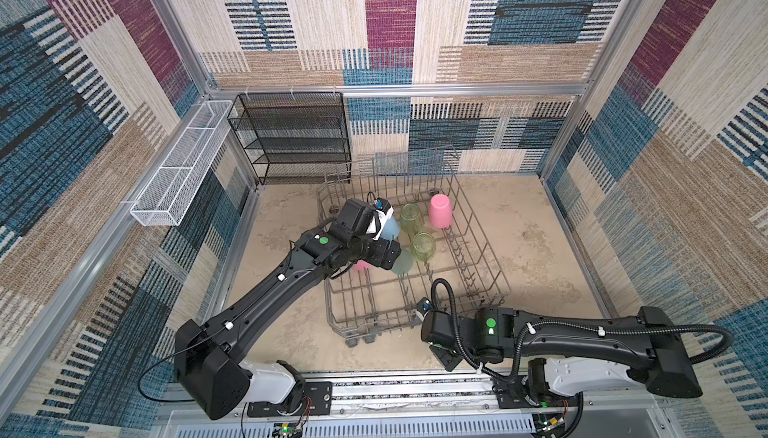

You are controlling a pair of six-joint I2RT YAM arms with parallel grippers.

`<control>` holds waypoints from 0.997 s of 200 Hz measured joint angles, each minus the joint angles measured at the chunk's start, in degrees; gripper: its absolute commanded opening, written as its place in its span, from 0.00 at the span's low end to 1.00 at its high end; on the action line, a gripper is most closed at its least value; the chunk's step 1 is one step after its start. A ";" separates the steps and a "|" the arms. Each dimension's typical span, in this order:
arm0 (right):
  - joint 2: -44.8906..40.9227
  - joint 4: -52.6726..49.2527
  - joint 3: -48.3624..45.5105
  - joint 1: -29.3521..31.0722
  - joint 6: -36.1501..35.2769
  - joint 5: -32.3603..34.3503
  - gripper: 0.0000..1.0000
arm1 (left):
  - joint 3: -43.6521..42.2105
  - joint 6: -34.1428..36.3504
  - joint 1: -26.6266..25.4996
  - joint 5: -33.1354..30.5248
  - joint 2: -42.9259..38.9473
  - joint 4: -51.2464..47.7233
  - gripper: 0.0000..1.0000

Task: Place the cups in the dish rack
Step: 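Lower the right gripper onto the green textured cup rim and close it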

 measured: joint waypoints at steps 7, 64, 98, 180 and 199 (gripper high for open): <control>-0.07 -0.02 0.00 0.00 0.00 0.00 0.14 | 0.00 0.00 0.00 0.00 0.00 0.00 0.92; -0.35 -0.44 0.42 0.00 -0.02 0.39 0.07 | -0.02 0.00 0.00 0.00 0.00 0.00 0.91; -0.26 -0.61 1.36 0.00 -0.02 0.57 0.01 | -0.02 0.00 0.00 0.00 0.00 0.00 0.91; 0.20 -1.92 3.41 0.00 -1.53 1.01 0.00 | -0.11 0.00 0.00 -0.02 0.07 0.02 0.92; 0.20 -2.32 3.93 0.00 -1.88 1.01 0.00 | -0.11 0.00 0.00 -0.04 0.11 0.00 0.91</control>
